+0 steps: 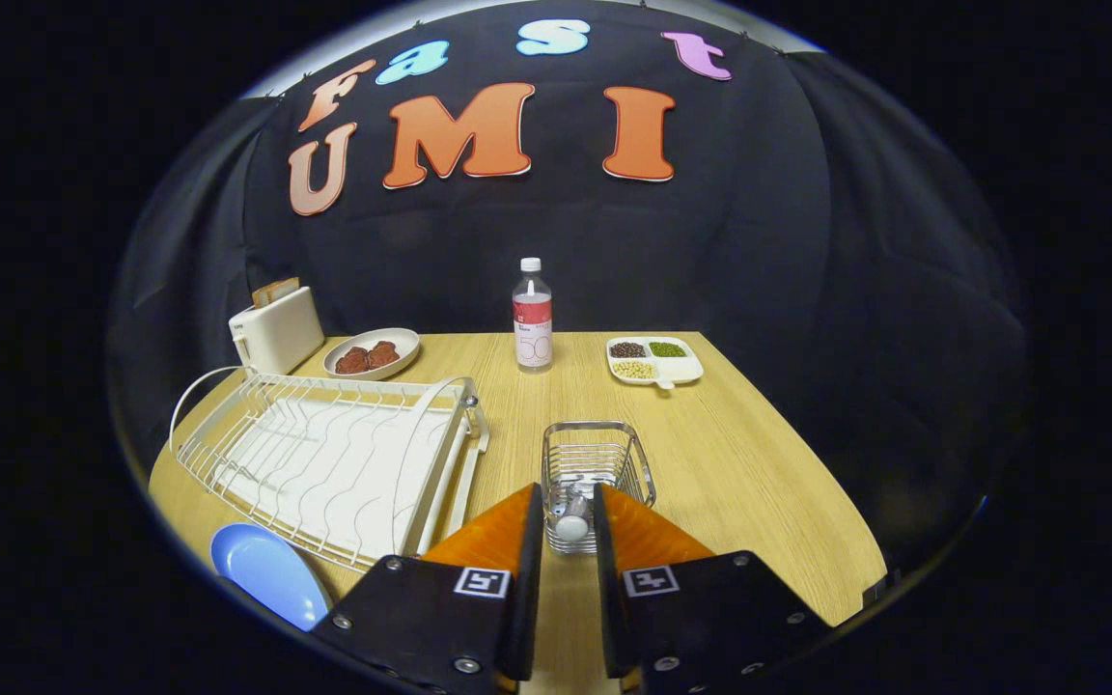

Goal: Take the plate from the dish rack, then take the spoon from the basket and place it into the plate.

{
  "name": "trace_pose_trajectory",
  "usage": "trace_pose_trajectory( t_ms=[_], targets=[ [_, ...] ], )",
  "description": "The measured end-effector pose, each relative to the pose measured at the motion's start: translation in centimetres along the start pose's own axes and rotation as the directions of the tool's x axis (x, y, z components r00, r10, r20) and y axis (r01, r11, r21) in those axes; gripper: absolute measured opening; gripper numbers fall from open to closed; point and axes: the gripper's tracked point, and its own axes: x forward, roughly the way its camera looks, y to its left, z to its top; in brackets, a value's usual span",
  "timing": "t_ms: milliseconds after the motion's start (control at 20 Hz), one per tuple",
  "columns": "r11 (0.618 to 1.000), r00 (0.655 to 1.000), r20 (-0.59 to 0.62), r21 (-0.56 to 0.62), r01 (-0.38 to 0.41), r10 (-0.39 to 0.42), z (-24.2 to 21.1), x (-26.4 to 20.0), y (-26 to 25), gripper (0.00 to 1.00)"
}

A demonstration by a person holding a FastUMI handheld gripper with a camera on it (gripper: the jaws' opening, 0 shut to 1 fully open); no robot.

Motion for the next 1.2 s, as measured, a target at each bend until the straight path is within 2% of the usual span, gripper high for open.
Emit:
trace_pose_trajectory(
  t_ms=[50,250,550,800,1200],
  targets=[
    [1.000,1.000,0.005,-0.004,0.005,-0.005,0.1,-0.1,-0.2,0.18],
    [1.000,1.000,0.018,-0.028,0.012,-0.012,0.5,-0.2,-0.6,0.08],
    [0.998,0.996,0.081,-0.039,0.039,-0.036,3.2,-2.6,-1.0,0.08],
    [0.998,0.991,0.126,-0.039,0.045,-0.040,5.9,-6.3,-0.3,0.08],
    [1.000,0.986,0.168,-0.022,-0.013,0.017,8.3,-12.7,4.8,0.08]
  ],
)
